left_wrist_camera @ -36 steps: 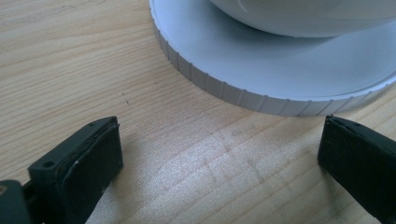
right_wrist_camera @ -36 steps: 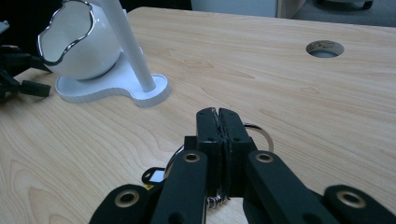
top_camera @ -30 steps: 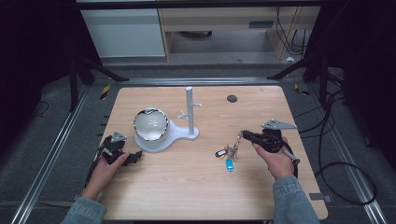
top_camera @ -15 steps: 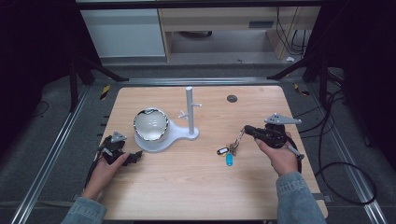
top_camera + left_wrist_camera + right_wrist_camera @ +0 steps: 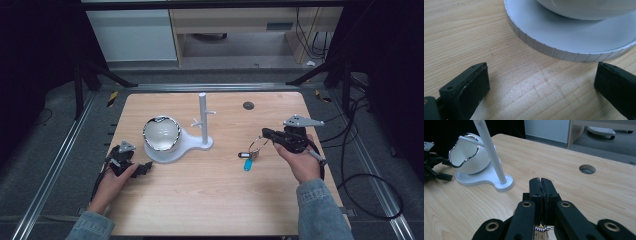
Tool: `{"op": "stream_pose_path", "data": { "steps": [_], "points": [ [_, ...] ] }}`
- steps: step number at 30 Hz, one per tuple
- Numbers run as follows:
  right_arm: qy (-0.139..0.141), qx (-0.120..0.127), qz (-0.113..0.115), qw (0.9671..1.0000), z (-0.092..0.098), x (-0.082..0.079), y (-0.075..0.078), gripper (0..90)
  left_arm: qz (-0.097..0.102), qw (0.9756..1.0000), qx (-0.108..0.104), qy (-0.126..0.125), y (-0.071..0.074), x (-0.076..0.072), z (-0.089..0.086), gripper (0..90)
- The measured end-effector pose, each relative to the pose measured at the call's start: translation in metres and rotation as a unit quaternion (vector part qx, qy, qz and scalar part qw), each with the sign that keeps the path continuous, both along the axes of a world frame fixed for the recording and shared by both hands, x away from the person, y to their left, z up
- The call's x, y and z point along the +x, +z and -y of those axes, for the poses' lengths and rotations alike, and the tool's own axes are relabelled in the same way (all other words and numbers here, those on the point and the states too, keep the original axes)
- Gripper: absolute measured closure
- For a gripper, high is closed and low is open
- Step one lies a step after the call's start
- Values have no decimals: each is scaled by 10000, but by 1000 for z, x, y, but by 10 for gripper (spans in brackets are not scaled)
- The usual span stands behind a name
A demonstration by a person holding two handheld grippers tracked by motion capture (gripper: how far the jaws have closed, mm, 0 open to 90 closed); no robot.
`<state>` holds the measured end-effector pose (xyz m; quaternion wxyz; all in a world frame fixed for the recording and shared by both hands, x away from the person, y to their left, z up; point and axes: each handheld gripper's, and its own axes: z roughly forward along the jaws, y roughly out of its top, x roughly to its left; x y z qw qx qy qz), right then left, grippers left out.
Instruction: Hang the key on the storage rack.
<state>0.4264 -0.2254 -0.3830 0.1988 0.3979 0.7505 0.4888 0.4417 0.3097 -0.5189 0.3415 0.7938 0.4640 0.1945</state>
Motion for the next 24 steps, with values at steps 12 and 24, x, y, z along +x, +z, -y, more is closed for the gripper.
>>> {"op": "stream_pose_path", "data": {
  "steps": [12, 24],
  "points": [
    [66, -20, 190, 9998, -6, 4, 25, 890, 2, 10000, 0, -1, 0, 0, 0, 0],
    [97, -18, 324, 9994, -8, 7, 42, 891, 1, 10000, 2, -2, 0, 0, 0, 0]
  ]
}}
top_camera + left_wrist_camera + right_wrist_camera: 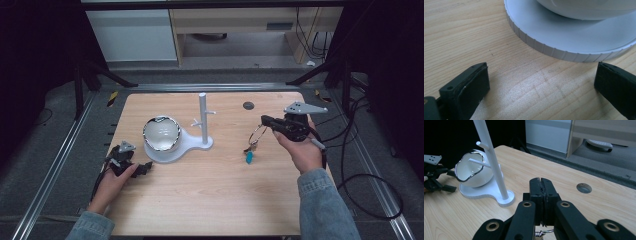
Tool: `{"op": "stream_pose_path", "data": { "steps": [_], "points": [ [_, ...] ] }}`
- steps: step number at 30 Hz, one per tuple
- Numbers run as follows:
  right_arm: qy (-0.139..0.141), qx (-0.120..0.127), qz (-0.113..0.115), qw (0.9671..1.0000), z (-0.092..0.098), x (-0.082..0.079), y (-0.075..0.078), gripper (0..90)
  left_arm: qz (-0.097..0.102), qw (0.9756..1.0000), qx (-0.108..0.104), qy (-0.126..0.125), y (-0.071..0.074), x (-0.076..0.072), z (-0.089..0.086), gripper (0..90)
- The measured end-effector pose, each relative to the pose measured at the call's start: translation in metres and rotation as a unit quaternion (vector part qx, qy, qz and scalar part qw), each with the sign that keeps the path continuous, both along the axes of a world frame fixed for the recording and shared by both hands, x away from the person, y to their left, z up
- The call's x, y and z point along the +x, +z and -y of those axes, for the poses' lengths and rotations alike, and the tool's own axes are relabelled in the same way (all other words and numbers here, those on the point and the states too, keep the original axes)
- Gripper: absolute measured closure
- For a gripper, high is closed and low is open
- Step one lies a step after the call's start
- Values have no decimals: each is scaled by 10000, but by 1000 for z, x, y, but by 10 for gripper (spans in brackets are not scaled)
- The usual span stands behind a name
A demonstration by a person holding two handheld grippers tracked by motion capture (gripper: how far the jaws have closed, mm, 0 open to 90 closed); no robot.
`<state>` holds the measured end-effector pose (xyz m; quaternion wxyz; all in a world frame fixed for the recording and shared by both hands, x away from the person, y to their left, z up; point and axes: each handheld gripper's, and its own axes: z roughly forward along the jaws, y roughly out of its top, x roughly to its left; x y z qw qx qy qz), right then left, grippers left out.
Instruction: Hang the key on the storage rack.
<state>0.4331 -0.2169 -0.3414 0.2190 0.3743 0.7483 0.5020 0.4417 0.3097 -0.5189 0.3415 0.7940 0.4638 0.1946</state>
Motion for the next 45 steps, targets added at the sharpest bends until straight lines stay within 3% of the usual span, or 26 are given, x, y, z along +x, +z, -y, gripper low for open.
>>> {"op": "stream_pose_path", "data": {
  "steps": [25, 45],
  "points": [
    [66, -30, 90, 9999, -6, 2, 14, 891, 2, 10000, 1, -1, 0, 0, 0, 0],
    [235, 11, 133, 9996, -23, 7, 18, 891, 1, 10000, 0, -2, 0, 0, 0, 0]
  ]
}}
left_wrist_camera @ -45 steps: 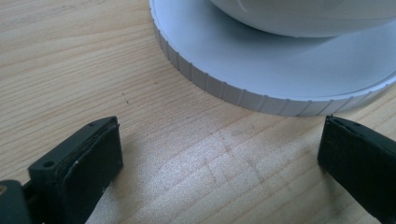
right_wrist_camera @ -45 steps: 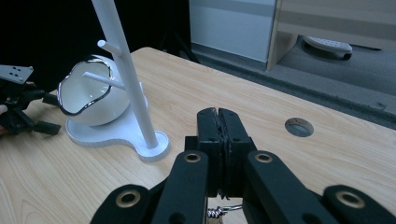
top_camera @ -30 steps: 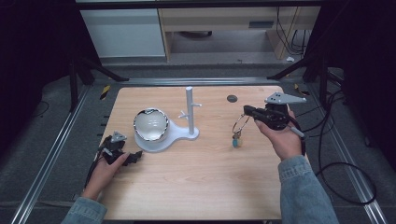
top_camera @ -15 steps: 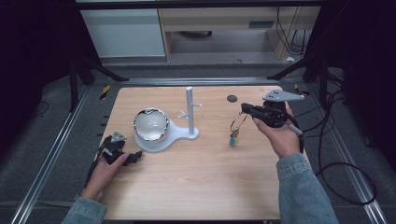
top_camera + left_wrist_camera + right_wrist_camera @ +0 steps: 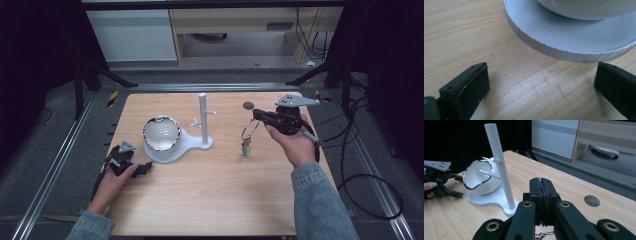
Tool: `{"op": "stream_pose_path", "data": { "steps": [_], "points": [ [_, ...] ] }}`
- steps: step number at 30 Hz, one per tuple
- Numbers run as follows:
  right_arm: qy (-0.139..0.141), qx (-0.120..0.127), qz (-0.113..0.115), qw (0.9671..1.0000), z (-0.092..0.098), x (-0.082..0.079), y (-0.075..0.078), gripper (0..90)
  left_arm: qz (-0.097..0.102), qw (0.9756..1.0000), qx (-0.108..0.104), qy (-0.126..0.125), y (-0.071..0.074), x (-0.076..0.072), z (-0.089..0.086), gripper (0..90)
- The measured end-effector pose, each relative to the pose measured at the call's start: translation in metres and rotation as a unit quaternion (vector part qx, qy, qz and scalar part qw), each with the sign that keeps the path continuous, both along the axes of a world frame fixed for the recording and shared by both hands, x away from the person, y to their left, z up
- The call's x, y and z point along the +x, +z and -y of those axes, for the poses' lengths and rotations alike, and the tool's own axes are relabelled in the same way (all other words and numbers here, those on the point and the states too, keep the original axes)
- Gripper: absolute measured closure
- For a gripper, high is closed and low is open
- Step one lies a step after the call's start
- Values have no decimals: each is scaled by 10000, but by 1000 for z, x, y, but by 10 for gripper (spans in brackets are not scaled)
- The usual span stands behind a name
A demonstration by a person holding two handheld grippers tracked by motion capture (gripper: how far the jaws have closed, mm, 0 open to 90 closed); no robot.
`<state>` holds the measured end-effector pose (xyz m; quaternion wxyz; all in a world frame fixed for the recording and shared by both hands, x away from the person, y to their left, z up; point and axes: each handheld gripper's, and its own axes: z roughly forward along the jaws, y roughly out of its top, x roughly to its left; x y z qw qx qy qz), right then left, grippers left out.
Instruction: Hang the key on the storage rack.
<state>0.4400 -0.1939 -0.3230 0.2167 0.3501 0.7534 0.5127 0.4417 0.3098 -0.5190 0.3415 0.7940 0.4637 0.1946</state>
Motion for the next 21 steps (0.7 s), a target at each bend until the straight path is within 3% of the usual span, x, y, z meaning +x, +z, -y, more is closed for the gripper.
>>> {"op": "stream_pose_path", "data": {
  "steps": [13, 21],
  "points": [
    [119, -17, 17, 9999, -14, 4, 2, 892, 0, 10000, 1, 0, 0, 0, 0, 0],
    [236, -5, 115, 9997, -27, 8, 13, 892, -1, 10000, 1, 1, 0, 0, 0, 0]
  ]
}}
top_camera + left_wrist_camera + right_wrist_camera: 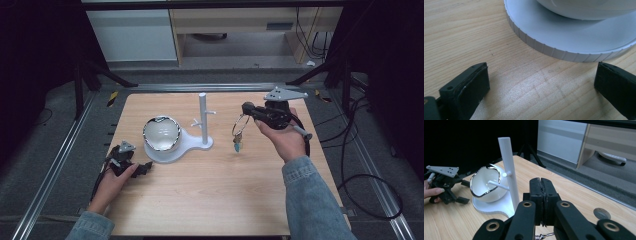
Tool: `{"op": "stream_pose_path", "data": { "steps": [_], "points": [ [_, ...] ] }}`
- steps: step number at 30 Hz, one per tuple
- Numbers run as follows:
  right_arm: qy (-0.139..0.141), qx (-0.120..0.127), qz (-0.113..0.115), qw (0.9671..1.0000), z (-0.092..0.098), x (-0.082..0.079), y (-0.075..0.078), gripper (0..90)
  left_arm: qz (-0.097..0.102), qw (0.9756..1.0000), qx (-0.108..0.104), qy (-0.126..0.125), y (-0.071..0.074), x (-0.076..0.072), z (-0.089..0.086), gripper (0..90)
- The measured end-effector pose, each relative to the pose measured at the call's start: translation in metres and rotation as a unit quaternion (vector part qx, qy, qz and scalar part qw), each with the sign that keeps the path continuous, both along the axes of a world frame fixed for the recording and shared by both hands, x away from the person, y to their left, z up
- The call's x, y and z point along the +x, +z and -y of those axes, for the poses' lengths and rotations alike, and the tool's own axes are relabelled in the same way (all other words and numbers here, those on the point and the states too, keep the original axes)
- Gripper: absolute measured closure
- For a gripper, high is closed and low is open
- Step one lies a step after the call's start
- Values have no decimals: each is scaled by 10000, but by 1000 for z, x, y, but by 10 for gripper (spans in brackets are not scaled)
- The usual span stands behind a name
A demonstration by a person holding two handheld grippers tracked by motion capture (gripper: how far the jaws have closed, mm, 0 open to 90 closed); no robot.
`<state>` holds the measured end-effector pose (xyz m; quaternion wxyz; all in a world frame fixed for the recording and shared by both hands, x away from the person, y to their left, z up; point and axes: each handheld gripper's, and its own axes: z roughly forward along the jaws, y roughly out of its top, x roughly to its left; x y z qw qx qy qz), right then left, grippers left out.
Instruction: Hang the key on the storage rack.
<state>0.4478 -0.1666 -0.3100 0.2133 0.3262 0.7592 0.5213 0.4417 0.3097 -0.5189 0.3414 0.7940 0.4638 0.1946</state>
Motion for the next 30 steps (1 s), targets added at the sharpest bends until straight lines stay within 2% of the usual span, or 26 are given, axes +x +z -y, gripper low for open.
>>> {"op": "stream_pose_path", "data": {
  "steps": [10, 30],
  "points": [
    [104, -22, 91, 9999, -15, 4, 11, 892, 0, 10000, 0, 1, 0, 0, 0, 0],
    [281, -67, 134, 9995, -43, 10, 19, 892, 0, 10000, -1, 0, 0, 0, 0, 0]
  ]
}}
